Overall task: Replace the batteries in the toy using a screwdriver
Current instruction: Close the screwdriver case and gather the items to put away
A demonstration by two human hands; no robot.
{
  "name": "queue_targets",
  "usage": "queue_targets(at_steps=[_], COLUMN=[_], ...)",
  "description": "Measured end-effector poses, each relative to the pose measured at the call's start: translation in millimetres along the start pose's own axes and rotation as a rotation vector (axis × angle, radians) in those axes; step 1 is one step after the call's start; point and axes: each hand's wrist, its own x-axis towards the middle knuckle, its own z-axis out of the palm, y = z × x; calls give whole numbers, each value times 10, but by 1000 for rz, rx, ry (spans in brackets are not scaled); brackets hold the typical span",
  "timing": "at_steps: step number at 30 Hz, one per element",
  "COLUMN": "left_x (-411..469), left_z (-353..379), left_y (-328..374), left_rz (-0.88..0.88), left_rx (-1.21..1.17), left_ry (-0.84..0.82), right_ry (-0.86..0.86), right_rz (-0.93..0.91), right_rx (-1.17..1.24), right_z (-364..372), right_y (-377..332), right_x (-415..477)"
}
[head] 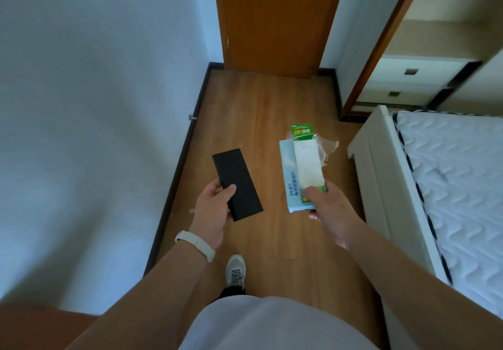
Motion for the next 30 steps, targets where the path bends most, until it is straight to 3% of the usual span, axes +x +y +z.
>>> queue_targets(at_steps=[14, 20, 30], left_x=[1873, 2337, 3183], left_z=[510, 1079, 2450], left_y=[1047, 1129, 1491], left_rz=[-99, -127, -115], left_rx=[142, 230, 354], left_ry=[-212, -279, -259], right_ry=[281, 427, 419], right_rz=[73, 109, 123], right_rx=[87, 189, 252], right_z=[248, -158, -1230], right_y=[-847, -912, -1186], right_x=[1256, 1735, 2889])
